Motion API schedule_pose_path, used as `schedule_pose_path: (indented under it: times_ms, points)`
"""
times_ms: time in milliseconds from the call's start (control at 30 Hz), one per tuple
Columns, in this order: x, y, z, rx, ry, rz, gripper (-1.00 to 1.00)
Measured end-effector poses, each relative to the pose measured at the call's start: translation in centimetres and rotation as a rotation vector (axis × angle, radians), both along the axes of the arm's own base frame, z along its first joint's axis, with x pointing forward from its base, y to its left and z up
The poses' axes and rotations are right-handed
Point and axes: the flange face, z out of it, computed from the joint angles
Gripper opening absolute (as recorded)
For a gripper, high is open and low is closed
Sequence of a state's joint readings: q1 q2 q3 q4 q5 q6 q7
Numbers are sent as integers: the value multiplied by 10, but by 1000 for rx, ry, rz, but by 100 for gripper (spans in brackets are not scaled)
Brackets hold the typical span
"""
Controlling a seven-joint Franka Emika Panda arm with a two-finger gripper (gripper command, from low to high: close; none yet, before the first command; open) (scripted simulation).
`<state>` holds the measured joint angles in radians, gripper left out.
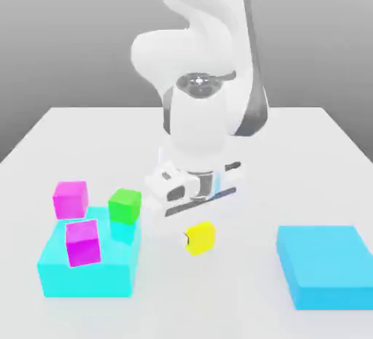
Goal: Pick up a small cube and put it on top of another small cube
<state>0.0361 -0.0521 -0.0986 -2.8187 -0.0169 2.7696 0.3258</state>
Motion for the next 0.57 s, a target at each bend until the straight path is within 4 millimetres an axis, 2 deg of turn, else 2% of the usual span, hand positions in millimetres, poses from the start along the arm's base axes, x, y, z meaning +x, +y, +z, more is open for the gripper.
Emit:
schedule_pose_path:
  times_ms: [133, 267, 333, 433, 467, 567]
  points:
    - [22, -60, 46, -1, -2, -154, -100]
    - [24, -134, 96, 4, 1, -329, -100]
    - [23, -147, 88, 8, 2, -361, -100]
    - [22, -152, 53, 6, 3, -372, -100]
    - [21, -152, 46, 5, 3, -373, 100]
    - [21, -152, 46, 5, 3, -373, 100]
